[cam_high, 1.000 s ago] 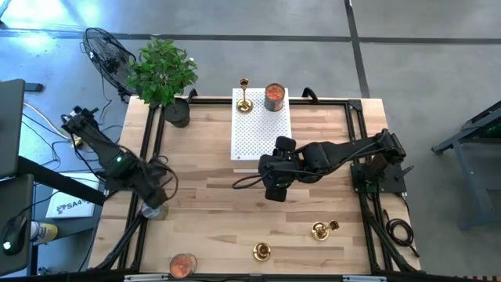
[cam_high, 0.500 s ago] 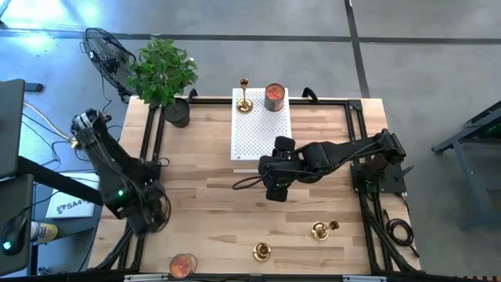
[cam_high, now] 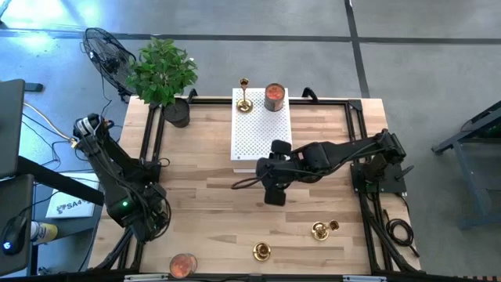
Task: Pick & Place candle stick holders
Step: Put the brown scented candle on the shelf
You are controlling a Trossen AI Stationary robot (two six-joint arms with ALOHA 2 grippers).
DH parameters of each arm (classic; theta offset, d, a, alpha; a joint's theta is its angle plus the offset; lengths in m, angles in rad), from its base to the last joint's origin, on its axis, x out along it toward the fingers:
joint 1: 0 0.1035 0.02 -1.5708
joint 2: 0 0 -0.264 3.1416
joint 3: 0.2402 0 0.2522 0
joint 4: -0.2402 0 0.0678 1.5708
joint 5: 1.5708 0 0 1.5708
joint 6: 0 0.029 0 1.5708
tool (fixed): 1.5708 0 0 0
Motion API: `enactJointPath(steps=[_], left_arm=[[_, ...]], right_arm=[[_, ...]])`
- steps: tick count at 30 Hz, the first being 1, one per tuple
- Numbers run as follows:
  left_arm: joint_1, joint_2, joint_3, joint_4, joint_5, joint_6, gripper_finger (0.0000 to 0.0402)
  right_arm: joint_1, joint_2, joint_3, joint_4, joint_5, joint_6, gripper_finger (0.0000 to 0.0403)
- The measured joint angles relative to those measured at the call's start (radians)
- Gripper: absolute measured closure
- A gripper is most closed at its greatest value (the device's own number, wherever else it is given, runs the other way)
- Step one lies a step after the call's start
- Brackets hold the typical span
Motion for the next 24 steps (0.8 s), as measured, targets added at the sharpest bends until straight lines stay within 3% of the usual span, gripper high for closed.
enactJointPath(steps=[7, 11, 24], left_arm=[[0.0, 0.0, -0.028, -0.011, 0.014, -0.019, 0.0004], [0.0, 0.0, -0.079, -0.006, 0.083, -0.02, 0.0004], [0.002, -0.029, -0.106, 0.14, 0.053, 0.061, 0.0004]], right_arm=[[0.033, 0.0, 0.0, 0.007, -0.016, 0.022, 0.0194], [0.058, 0.0, 0.0, 0.03, -0.017, 0.019, 0.0194], [0.09, 0.0, 0.0, 0.038, -0.016, 0.018, 0.0194]])
